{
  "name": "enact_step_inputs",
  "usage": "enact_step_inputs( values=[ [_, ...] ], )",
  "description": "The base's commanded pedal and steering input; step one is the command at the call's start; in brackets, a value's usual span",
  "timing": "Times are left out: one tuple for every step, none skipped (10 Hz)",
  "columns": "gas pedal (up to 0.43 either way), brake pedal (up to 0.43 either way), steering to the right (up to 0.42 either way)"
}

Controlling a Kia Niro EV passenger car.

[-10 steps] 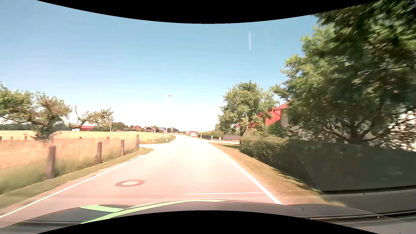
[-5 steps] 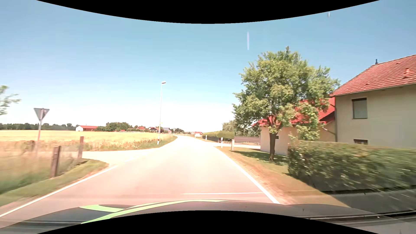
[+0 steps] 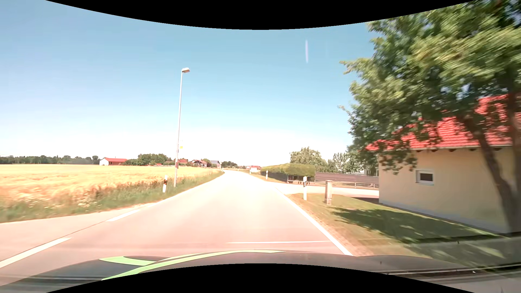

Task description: Follow the waypoints while adhering to traffic rules and regulations

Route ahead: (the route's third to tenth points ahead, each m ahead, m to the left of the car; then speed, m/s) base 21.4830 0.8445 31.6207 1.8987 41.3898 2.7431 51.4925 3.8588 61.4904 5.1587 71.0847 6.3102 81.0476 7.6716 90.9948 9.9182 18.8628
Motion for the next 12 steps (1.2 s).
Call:
enact_step_inputs(
  values=[
    [0.118, 0.0, -0.017],
    [0.118, 0.0, -0.017],
    [0.118, 0.0, -0.017],
    [0.118, 0.0, -0.017],
    [0.118, 0.0, -0.017],
    [0.118, 0.0, -0.017],
    [0.118, 0.0, -0.016],
    [0.118, 0.0, -0.016],
    [0.118, 0.0, -0.016],
    [0.118, 0.0, -0.015],
    [0.118, 0.0, -0.013],
    [0.118, 0.0, -0.012]
  ],
)
